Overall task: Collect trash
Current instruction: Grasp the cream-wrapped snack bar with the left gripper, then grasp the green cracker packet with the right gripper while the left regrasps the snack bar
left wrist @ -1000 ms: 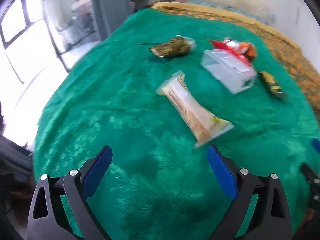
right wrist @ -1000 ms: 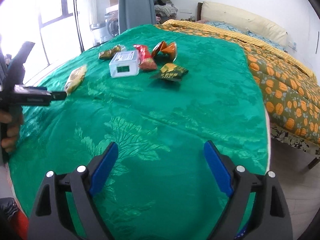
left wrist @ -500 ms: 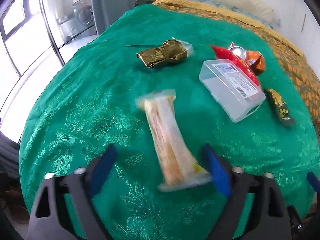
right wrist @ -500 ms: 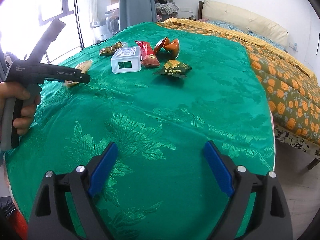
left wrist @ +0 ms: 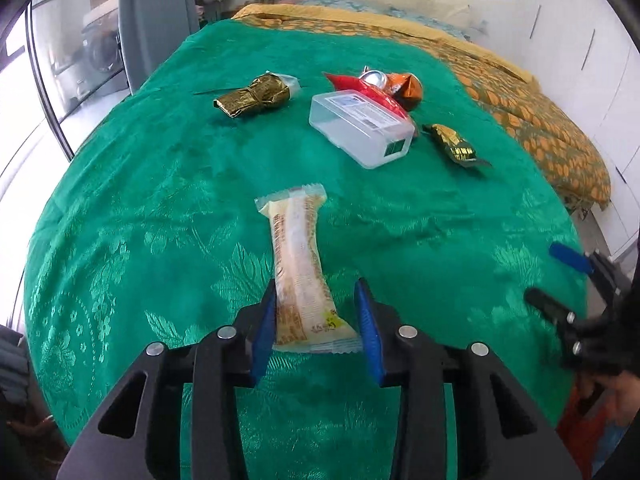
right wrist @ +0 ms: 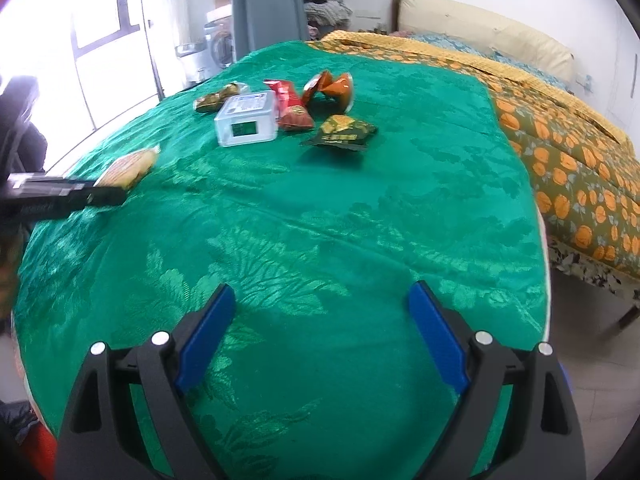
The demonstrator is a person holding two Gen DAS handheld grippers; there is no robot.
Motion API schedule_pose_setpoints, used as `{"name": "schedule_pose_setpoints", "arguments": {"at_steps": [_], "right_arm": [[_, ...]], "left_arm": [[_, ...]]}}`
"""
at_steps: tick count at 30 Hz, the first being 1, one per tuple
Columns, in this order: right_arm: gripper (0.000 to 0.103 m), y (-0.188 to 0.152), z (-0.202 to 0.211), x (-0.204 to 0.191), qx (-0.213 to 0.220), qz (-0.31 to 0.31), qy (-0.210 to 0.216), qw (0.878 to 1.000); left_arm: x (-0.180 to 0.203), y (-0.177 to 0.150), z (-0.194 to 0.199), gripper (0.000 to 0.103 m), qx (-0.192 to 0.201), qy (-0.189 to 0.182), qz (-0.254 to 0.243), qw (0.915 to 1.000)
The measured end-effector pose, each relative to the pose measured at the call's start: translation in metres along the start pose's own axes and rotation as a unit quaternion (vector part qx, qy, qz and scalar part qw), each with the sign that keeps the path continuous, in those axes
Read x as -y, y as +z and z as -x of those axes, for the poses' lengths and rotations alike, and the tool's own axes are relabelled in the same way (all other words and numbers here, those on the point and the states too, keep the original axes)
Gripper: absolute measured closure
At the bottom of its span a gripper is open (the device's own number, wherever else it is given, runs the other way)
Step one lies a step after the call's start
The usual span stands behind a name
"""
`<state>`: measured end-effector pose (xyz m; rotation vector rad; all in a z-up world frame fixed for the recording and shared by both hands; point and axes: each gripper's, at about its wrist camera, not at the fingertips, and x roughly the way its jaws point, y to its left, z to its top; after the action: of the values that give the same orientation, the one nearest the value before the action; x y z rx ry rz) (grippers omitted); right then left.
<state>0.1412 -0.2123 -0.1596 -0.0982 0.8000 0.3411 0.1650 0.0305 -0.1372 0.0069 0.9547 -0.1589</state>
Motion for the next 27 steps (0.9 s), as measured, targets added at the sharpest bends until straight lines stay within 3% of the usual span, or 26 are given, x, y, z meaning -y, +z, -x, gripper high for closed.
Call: {"name": "schedule_pose_setpoints", "arguments": {"at_steps": [2, 8, 16, 18, 21, 23, 27], "right_arm": [[0.017, 0.006, 0.001, 0.007, 0.001, -0.020, -0.008, 1.000], [0.017, 0.045, -0.008, 0.034, -0.001, -0.082, -0.003, 0.997], [0.024, 0.111, -0.072, 0.025, -0.040, -0.098, 0.014, 0.994], [0.026, 0.119, -0.090, 0.019, -0.049, -0.100, -0.001, 0.994], [0.035, 0.125, -0.108, 0.012, -0.055, -0.089, -0.032, 0.994], [0.056, 0.126, -0.110, 0.010, -0.050, -0.081, -0.053, 0.994], [0.063, 0.118, -0.099, 0.018, -0.048, -0.092, -0.046, 0.994]], "left_arm": [[0.000, 0.001, -0.006, 0.048, 0.003, 0.012, -0.004, 0.9999], [-0.005, 0.004, -0.019, 0.031, 0.009, 0.048, -0.008, 0.9988], [-0.011, 0.006, -0.023, 0.021, 0.007, 0.052, 0.001, 0.9986], [-0.012, 0.006, -0.024, 0.021, 0.006, 0.051, 0.003, 0.9987], [-0.012, 0.006, -0.024, 0.020, 0.006, 0.051, 0.003, 0.9987], [-0.012, 0.006, -0.024, 0.020, 0.006, 0.049, 0.004, 0.9988], [-0.011, 0.006, -0.024, 0.020, 0.006, 0.049, 0.004, 0.9988]]}}
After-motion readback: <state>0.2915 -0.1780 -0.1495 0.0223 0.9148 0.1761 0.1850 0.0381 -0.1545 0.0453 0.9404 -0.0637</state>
